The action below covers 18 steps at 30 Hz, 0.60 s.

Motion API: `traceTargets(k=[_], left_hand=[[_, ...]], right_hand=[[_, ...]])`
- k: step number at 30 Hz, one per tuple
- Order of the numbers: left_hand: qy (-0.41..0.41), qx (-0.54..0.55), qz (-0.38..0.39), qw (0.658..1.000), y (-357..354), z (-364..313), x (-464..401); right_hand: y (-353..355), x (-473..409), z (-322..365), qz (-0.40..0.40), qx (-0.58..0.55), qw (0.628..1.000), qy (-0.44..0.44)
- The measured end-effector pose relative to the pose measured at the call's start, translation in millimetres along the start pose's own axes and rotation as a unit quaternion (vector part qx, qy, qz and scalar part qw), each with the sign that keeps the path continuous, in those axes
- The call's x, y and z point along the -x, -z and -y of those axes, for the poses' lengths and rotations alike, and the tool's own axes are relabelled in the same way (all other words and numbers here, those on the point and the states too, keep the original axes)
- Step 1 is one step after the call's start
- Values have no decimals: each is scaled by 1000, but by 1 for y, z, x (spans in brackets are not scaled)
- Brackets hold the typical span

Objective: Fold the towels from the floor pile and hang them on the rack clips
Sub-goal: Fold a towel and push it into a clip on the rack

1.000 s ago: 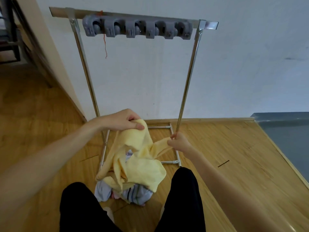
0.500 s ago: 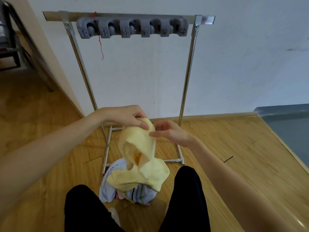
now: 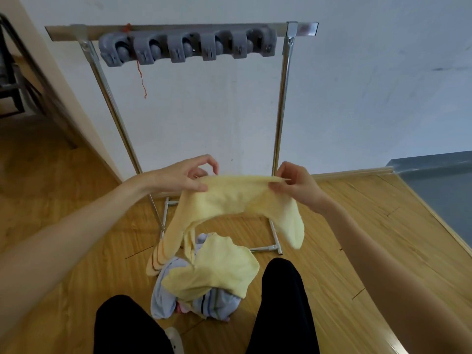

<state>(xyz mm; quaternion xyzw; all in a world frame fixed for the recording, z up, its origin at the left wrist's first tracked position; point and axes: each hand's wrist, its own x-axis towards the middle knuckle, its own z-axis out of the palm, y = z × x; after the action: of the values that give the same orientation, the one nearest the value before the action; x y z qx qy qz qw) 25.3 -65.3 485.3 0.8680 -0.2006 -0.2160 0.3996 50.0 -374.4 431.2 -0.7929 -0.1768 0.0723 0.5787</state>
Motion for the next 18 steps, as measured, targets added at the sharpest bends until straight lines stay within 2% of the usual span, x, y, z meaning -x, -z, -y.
traceTargets(k=[4, 8, 10, 14, 18], left_hand=[[-29, -136, -31, 990, 11, -23, -24], [-24, -265, -78, 961, 34, -40, -51], [-11, -307, -87, 948, 48, -53, -62], [-25, -379, -131, 916, 72, -83, -84], [-88, -391, -276, 874, 92, -117, -111]], right_hand=[[10, -23, 7, -18, 164, 982, 93], [28, -44, 27, 47, 338, 926, 159], [40, -57, 39, 50, 403, 897, 174], [69, -87, 70, -18, 472, 864, 177], [102, -116, 103, -120, 490, 843, 184]])
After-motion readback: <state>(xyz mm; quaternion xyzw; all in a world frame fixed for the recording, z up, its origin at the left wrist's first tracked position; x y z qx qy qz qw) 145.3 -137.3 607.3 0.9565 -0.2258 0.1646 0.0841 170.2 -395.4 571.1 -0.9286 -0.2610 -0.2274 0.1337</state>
